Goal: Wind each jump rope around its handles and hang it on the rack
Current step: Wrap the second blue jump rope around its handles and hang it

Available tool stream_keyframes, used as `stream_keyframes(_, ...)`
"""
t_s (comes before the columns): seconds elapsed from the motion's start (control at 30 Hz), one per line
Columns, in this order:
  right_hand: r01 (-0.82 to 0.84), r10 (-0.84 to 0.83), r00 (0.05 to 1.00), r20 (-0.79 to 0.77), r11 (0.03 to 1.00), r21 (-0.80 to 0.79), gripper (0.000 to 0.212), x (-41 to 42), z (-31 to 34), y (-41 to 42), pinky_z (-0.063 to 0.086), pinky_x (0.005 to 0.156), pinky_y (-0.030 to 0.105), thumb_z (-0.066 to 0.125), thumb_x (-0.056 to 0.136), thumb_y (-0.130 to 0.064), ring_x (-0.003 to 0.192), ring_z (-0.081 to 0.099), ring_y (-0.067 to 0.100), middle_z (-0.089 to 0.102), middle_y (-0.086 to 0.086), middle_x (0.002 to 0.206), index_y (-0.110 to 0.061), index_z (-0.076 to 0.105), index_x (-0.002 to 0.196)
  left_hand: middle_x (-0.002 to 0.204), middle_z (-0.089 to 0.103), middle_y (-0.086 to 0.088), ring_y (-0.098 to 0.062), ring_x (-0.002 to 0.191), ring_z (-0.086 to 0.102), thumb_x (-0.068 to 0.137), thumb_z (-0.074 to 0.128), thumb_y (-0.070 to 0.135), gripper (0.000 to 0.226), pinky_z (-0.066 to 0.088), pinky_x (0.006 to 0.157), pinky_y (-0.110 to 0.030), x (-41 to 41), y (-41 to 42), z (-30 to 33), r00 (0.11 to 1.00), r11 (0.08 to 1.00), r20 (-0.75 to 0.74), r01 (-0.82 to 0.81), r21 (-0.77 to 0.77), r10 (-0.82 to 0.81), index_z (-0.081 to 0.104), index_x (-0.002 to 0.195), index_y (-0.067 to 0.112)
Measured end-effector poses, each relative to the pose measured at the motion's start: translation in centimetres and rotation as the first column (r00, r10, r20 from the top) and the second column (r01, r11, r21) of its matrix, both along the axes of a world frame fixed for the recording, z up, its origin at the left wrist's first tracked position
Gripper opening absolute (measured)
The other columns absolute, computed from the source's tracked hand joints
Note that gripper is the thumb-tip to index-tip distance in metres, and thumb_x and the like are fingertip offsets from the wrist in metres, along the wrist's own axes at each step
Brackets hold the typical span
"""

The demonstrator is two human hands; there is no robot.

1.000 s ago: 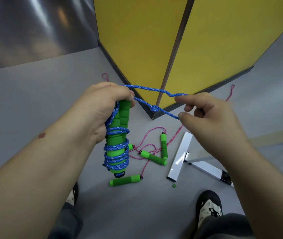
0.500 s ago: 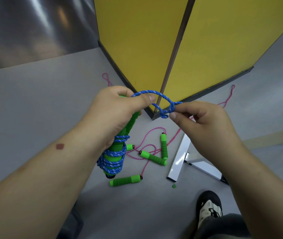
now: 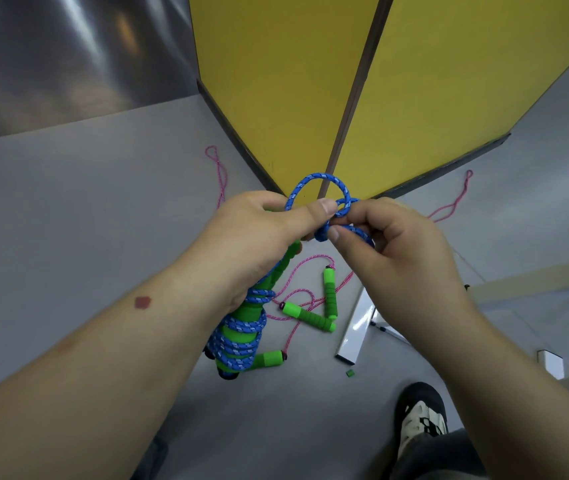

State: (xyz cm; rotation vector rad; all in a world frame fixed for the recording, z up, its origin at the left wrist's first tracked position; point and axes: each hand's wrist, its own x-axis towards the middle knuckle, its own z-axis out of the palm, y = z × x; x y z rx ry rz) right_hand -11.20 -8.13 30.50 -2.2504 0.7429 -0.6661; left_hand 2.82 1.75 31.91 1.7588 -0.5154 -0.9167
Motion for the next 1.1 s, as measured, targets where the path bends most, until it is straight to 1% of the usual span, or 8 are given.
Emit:
stream_keyframes(0.17,0.014,-0.017,1.000,-0.022,0.989,-0.150,0.004,-0.1,-0.1,0.0,0.034,0.062,0.010,0.073,0.091,-0.024,0.076,0.051,0.005,0.056,-0.011,0.077,-0.023,0.076,0.094,0.076,0.078,-0.002,-0.024,0.081,0.074,0.075,0.085,0.055,0.034,0.060,0.089,-0.051,-0.1,-0.1,0.1,1.000,1.000,0.023,0.000,-0.001,0.000,0.078,0.078,0.021)
stream_keyframes(0.27,0.012,-0.014,1.000,-0.012,0.989,-0.151,0.004,0.0,-0.1,0.2,0.035,0.062,0.009,0.076,0.089,-0.023,0.076,0.053,0.004,0.059,-0.011,0.078,-0.026,0.076,0.092,0.078,0.073,-0.017,-0.036,0.069,0.066,0.079,0.082,0.043,0.024,0.060,0.072,-0.047,-0.1,-0.1,0.0,0.997,1.000,0.077,0.000,0.014,-0.001,0.073,0.082,0.020)
stream_keyframes(0.37,0.097,-0.097,0.993,0.073,0.995,-0.005,0.009,-0.1,0.0,-0.1,0.035,0.061,0.009,0.076,0.089,-0.025,0.072,0.053,0.002,0.061,-0.013,0.077,-0.033,0.071,0.085,0.065,0.050,-0.011,-0.020,0.059,0.042,0.078,0.072,0.033,0.028,0.037,0.059,-0.036,0.4,0.1,0.1,0.985,0.999,0.171,0.024,0.047,-0.031,0.065,0.084,0.007)
stream_keyframes(0.57,0.201,-0.231,0.965,0.126,0.956,0.214,0.014,-0.2,0.1,-0.7,0.033,0.056,0.012,0.069,0.095,-0.028,0.060,0.046,0.004,0.051,-0.015,0.067,-0.030,0.069,0.081,0.052,0.043,0.001,-0.012,0.038,0.033,0.083,0.069,0.027,0.014,0.029,0.037,-0.021,1.5,0.5,0.7,0.907,0.990,0.410,0.048,0.132,-0.099,0.068,0.078,0.014)
stream_keyframes(0.73,0.255,-0.268,0.962,0.047,0.947,0.195,0.020,-0.3,0.4,-1.1,0.038,0.061,0.016,0.068,0.095,-0.034,0.065,0.049,0.005,0.052,-0.012,0.085,-0.037,0.065,0.075,0.052,0.053,0.002,-0.011,0.036,0.040,0.084,0.070,0.027,0.013,0.035,0.037,-0.021,2.0,0.7,0.6,0.820,0.990,0.565,0.016,0.138,-0.092,0.065,0.073,0.022)
stream_keyframes(0.83,0.229,-0.228,0.973,-0.032,0.943,0.242,0.022,-0.4,0.6,-1.3,0.038,0.062,0.027,0.067,0.095,-0.038,0.065,0.050,0.015,0.049,-0.010,0.080,-0.034,0.066,0.073,0.058,0.057,0.003,-0.013,0.047,0.048,0.084,0.069,0.026,0.015,0.040,0.048,-0.025,2.1,0.8,0.5,0.769,0.995,0.639,-0.053,0.088,-0.016,0.063,0.070,0.024)
stream_keyframes(0.93,0.218,-0.205,0.976,-0.076,0.925,0.311,0.025,-0.8,0.9,-1.8,0.038,0.057,0.028,0.065,0.095,-0.040,0.053,0.044,0.007,0.045,-0.011,0.071,-0.028,0.069,0.074,0.071,0.059,0.006,-0.014,0.061,0.054,0.084,0.069,0.024,0.014,0.043,0.055,-0.029,2.0,0.8,0.3,0.731,0.998,0.682,-0.045,0.041,0.005,0.064,0.071,0.027)
stream_keyframes(1.1,0.213,-0.213,0.976,-0.034,0.927,0.309,0.033,-1.0,1.1,-2.0,0.031,0.055,0.024,0.056,0.100,-0.043,0.051,0.047,-0.002,0.051,-0.021,0.063,-0.033,0.068,0.071,0.060,0.056,0.008,-0.005,0.047,0.048,0.089,0.071,0.021,0.014,0.037,0.042,-0.015,1.7,0.4,-0.4,0.838,1.000,0.545,0.017,-0.004,-0.012,0.067,0.077,0.027)
